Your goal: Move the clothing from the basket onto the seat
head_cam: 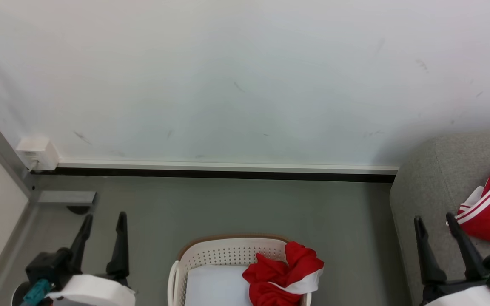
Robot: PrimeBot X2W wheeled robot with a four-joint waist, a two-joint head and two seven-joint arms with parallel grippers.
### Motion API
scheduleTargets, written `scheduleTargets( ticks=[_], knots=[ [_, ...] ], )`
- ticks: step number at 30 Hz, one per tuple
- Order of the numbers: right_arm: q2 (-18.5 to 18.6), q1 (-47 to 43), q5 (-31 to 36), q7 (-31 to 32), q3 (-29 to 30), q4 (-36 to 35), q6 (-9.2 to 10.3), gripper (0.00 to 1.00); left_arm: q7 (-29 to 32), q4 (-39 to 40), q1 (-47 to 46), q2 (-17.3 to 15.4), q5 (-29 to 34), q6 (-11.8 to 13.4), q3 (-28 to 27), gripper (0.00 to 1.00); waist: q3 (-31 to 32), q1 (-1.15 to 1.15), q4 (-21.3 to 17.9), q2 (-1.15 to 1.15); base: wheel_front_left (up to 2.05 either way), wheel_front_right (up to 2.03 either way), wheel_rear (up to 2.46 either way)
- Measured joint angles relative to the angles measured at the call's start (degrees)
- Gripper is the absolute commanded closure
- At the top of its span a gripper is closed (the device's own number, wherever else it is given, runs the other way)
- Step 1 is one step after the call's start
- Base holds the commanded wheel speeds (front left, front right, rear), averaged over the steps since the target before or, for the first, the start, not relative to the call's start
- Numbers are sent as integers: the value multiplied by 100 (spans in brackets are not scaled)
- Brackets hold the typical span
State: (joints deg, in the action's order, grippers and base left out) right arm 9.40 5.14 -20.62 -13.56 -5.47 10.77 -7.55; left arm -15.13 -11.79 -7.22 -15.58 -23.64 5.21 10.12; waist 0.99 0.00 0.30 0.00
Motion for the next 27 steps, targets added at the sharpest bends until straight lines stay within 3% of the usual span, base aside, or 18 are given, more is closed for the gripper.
scheduleTargets(
  ticks=[10,21,27],
  knots=[
    [-233,32,66,-143,-104,452,0,0,0,93,450,717,791,-489,-859,0,-27,0,-124,0,0,0,0],
    [-194,225,107,-148,-229,309,0,0,0,-42,415,1015,1222,-926,-1185,0,-139,0,-188,0,0,0,0],
    [-133,585,107,-148,-224,156,0,0,0,-80,26,1070,1293,-1087,-1204,0,-519,0,-288,0,0,0,0]
  ],
)
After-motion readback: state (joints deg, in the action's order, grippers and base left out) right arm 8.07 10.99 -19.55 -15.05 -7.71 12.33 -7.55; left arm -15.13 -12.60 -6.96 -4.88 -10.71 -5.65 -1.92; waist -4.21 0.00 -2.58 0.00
